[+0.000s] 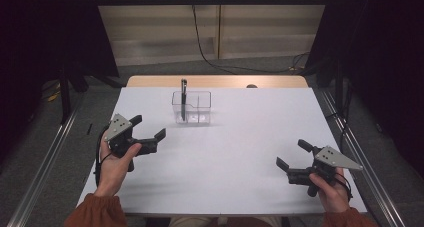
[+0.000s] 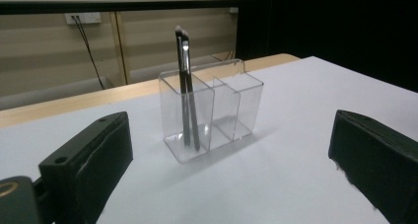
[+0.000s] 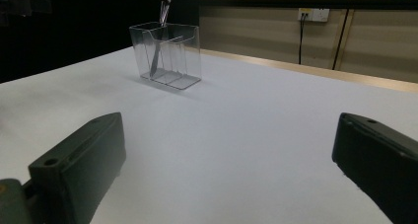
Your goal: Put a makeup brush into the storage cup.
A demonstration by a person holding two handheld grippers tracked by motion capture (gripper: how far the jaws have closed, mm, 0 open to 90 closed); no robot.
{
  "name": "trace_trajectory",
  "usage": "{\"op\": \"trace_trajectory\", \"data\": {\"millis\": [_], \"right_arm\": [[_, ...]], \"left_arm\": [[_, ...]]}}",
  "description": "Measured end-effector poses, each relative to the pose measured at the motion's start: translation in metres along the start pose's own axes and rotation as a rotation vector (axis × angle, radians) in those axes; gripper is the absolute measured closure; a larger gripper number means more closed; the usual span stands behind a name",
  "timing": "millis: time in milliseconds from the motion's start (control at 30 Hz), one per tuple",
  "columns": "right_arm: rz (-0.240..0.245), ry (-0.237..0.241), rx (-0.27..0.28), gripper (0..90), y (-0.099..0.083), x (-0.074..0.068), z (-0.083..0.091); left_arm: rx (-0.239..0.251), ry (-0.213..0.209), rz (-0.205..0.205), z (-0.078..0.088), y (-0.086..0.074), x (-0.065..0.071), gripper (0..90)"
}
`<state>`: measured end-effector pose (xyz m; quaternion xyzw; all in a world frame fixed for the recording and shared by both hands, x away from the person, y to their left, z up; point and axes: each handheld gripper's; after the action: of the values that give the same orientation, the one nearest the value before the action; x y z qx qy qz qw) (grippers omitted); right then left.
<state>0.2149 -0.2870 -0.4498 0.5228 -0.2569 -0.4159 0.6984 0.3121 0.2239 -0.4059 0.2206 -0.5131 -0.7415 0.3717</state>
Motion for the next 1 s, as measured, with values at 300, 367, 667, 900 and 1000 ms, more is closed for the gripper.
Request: {"op": "trace_trajectory", "data": {"millis": [300,367,667,900,1000], "right_arm": [[-0.001,-0.003,0.0,0.0,0.0,0.0,0.0],[0.0,-0.003,0.001,0.0,0.0,0.0,0.0],[-0.003,-0.007,0.002,0.0,0.0,0.0,0.001],[-0.003,-0.007,0.01,0.0,0.0,-0.001,0.004],[0.0,-0.012,0.007,0.0,-0.001,-0.001,0.005]], "left_arm": [[0.008,-0.003,0.03,0.019,-0.016,0.004,2.9],[0.009,0.003,0.018,0.022,-0.017,0.007,2.9],[0.04,-0.004,0.028,0.037,-0.028,0.014,2.9],[0.034,-0.001,0.025,0.05,-0.039,0.016,2.9],[0.033,-0.005,0.023,0.053,-0.043,0.017,2.9]]}}
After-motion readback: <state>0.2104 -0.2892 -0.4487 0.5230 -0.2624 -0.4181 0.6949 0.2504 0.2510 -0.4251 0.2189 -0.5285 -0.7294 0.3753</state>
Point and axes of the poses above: each handheld gripper's, and its own axes: z roughly backward along the jaws, y roughly out of its top, x roughly to its right, and after that the axes turned 6 degrees about -x, right-handed
